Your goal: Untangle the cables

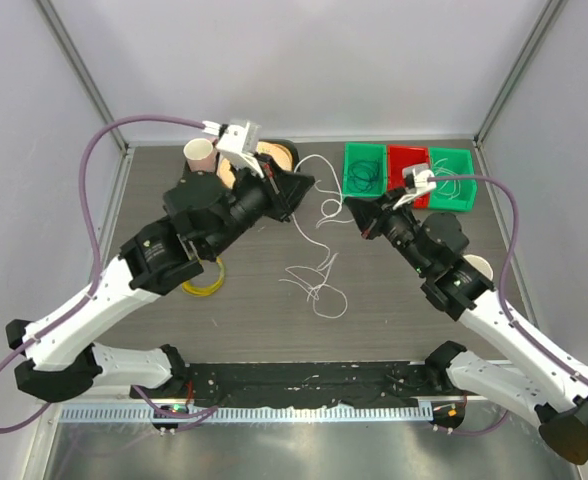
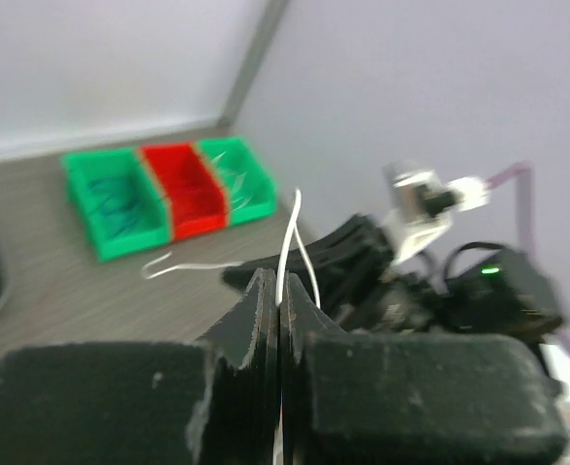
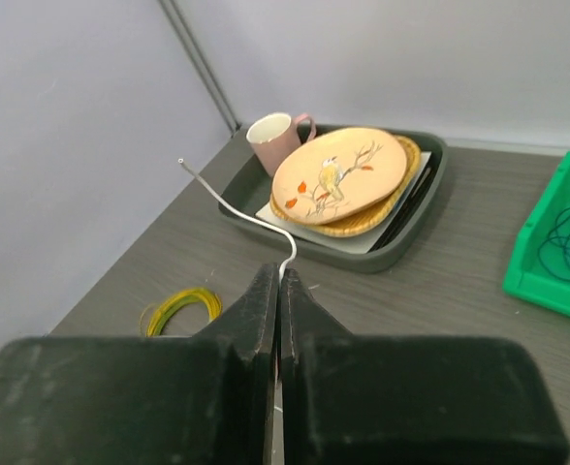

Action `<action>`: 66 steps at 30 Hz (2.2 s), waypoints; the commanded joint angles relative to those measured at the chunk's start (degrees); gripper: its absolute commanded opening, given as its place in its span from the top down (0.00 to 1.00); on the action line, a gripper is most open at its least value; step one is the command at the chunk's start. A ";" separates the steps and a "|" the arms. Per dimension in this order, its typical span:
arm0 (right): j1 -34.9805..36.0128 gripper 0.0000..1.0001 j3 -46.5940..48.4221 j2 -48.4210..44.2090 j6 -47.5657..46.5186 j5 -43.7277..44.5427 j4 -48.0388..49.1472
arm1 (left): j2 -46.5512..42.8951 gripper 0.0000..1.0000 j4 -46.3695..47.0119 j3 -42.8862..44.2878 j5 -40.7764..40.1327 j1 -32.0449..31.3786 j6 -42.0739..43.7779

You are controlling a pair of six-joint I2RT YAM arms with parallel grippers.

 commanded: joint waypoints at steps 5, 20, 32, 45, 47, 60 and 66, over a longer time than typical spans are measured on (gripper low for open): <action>0.05 0.83 -5.28 8.06 -0.48 -15.18 0.78 | -5.01 1.00 -10.23 -15.39 -26.09 0.94 -7.96; 3.02 0.29 -18.02 13.34 8.31 -13.43 -5.19 | -18.56 1.00 -24.03 -35.18 -38.06 5.69 -27.92; 23.51 0.29 -13.29 23.00 -0.39 -8.97 -1.76 | -22.87 1.00 -27.90 -41.07 -37.61 6.57 -31.44; 25.62 0.99 -9.32 12.57 8.39 12.65 -10.90 | -24.19 1.00 -32.56 -49.15 -36.39 7.10 -38.65; 25.62 0.99 -9.59 9.05 9.79 16.76 -13.80 | -24.28 1.00 -33.00 -51.52 -35.95 7.10 -39.97; 25.54 0.99 -7.04 -7.15 9.72 35.26 -25.76 | -24.37 1.00 -30.12 -55.31 -33.14 7.98 -40.24; 24.49 0.99 -5.29 7.08 9.71 34.64 -25.41 | -24.63 1.00 -25.80 -56.63 -29.89 7.98 -35.50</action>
